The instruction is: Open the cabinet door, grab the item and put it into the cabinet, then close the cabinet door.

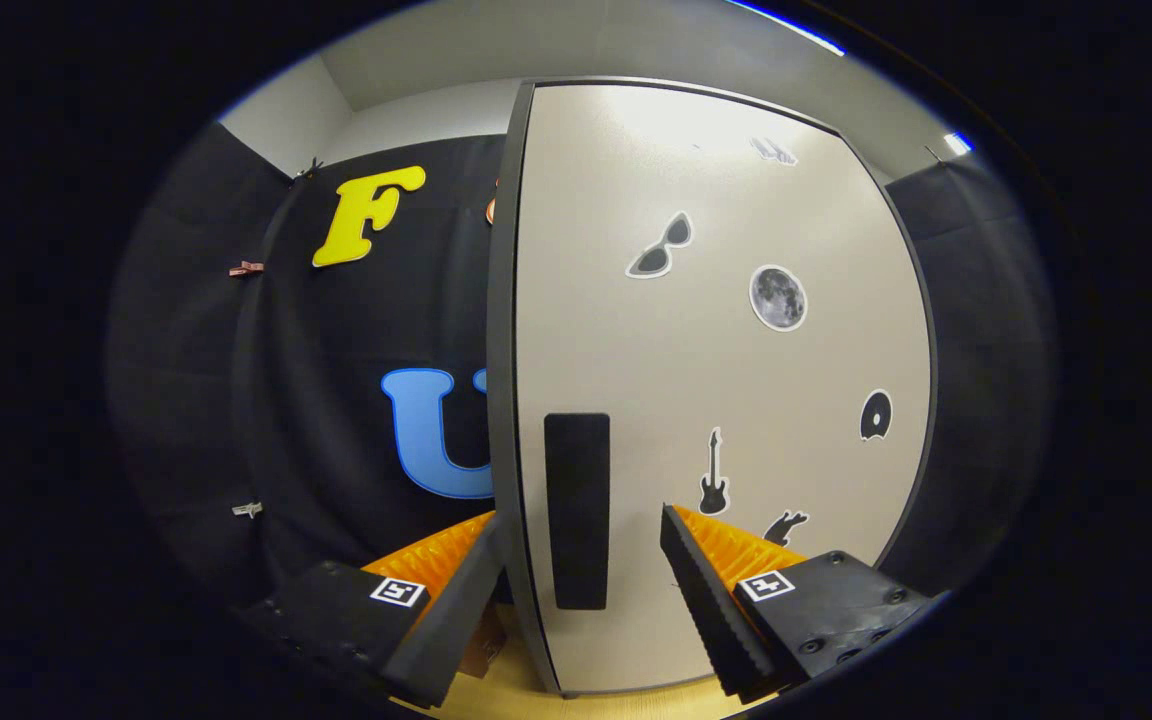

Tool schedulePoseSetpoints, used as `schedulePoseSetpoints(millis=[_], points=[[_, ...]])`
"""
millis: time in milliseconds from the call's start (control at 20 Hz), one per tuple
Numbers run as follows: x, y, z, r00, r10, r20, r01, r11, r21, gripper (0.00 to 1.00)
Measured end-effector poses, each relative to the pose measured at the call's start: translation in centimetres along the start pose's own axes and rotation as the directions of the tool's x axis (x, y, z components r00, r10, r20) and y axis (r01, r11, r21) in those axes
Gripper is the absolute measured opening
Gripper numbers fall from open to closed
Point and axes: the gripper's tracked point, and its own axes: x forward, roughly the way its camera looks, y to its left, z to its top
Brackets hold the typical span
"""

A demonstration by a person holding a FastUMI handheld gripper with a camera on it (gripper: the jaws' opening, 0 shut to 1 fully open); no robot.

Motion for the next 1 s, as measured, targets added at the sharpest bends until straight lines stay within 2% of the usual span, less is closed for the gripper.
schedulePoseSetpoints(millis=[150, 300, 350, 500, 550, 650, 700, 850, 1000], points=[[0.7, 0.3, -0.3, 1.0, -0.004, 0.003, 0.004, 1.0, -0.001, 0.97], [1.4, 0.0, -0.9, 1.0, -0.019, -0.009, 0.019, 1.0, 0.0, 0.85], [1.5, -0.1, -1.1, 1.0, -0.023, -0.015, 0.023, 1.0, -0.005, 0.84], [1.9, -0.1, -1.6, 0.999, -0.031, -0.032, 0.031, 1.0, -0.003, 0.39], [1.9, -0.1, -1.8, 0.999, -0.029, -0.038, 0.029, 1.0, -0.002, 0.42], [1.8, -0.2, -1.8, 0.998, -0.03, -0.047, 0.03, 0.999, 0.018, 0.32], [1.6, -0.1, -1.9, 0.998, -0.031, -0.054, 0.032, 0.999, 0.014, 0.22], [1.1, -0.2, -1.9, 0.998, -0.022, -0.062, 0.021, 1.0, -0.019, 0.22], [-0.8, -0.2, -2.0, 0.997, 0.009, -0.083, -0.009, 1.0, -0.006, 0.22]])
